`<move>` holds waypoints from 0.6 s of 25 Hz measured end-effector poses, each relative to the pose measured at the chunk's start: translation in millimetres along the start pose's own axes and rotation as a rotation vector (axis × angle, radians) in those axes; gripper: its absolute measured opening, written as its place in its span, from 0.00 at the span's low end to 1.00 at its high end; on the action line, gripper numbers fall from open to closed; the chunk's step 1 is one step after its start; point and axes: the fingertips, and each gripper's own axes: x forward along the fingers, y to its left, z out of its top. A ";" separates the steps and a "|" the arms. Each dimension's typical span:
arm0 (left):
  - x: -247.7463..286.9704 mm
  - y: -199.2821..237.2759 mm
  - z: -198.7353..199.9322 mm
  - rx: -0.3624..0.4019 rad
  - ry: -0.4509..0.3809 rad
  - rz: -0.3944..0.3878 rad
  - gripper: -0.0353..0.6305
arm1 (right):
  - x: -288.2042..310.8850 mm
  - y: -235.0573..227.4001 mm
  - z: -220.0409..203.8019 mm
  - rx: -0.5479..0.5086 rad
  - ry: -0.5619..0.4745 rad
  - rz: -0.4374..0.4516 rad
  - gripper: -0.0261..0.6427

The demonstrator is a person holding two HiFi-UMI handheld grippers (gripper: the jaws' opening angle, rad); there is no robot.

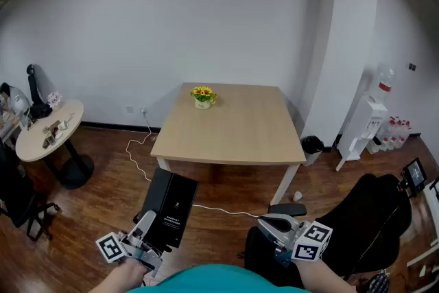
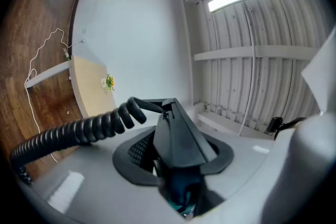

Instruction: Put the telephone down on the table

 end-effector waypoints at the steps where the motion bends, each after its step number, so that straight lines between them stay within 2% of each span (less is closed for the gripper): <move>1: 2.4 0.4 -2.9 -0.005 -0.006 -0.001 0.31 | -3.2 -3.5 -1.1 0.000 0.005 0.001 0.04; 8: 20.4 23.1 4.1 -0.033 -0.016 0.014 0.31 | 5.5 -35.8 -3.7 0.016 0.020 -0.014 0.04; 11: 26.7 45.7 28.4 -0.052 -0.013 0.010 0.31 | 34.0 -49.2 -5.4 0.014 0.026 -0.023 0.04; 15: 45.4 77.0 81.3 -0.069 0.005 -0.002 0.31 | 93.1 -69.2 3.8 0.023 0.011 -0.047 0.04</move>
